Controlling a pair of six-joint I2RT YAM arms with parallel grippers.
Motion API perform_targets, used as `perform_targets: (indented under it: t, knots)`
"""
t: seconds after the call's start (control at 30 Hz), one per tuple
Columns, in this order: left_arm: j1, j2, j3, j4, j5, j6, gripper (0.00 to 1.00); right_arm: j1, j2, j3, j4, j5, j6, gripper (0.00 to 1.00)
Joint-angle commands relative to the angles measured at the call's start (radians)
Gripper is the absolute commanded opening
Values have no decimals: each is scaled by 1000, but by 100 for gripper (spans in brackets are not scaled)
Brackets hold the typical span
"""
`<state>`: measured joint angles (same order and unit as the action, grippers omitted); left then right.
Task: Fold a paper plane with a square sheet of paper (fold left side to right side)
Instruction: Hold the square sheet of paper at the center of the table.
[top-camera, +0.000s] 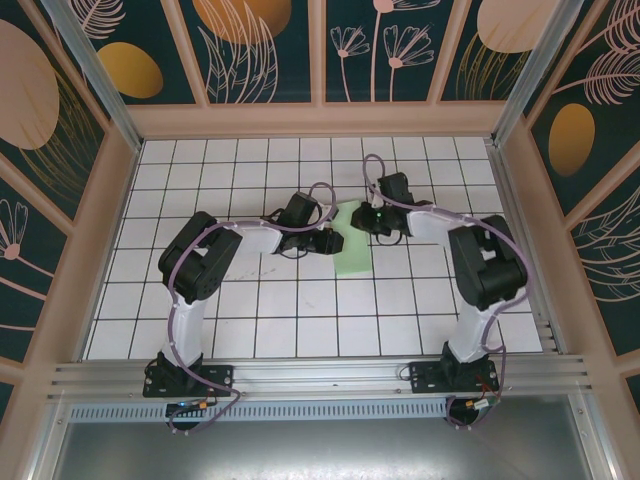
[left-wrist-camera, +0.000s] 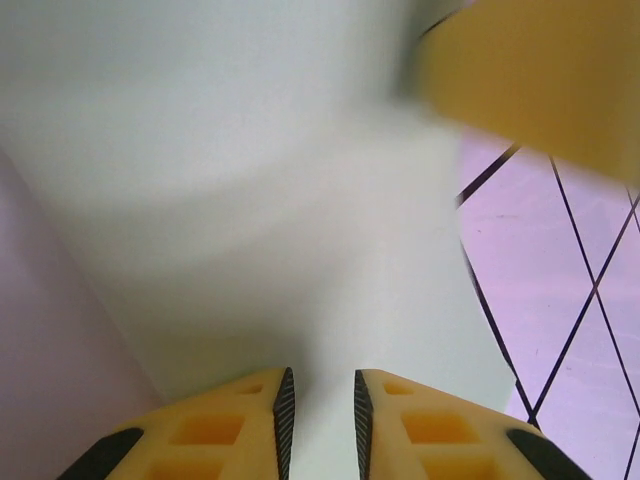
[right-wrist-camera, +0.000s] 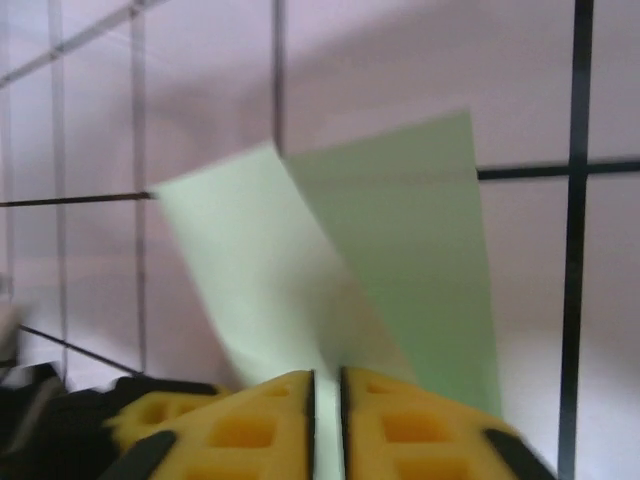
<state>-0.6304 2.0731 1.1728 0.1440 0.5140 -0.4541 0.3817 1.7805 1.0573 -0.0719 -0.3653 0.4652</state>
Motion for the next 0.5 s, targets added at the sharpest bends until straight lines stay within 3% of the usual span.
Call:
perform_targets:
  t: [0.0, 0.03, 0.2, 0.47]
  knots:
    - [-2, 40, 5, -64, -59, -1, 27, 6, -138, -50, -23, 46, -23, 22]
    - [-3, 41, 7, -67, -62, -1, 27, 5, -166, -74, -35, 45, -22, 22]
    - [-5, 42, 13, -82, -76, 2, 27, 38, -251, -204, -52, -7, 17, 1]
    - [-8, 37, 22, -101, -88, 8, 27, 88, -147, -242, -53, 45, 42, 0]
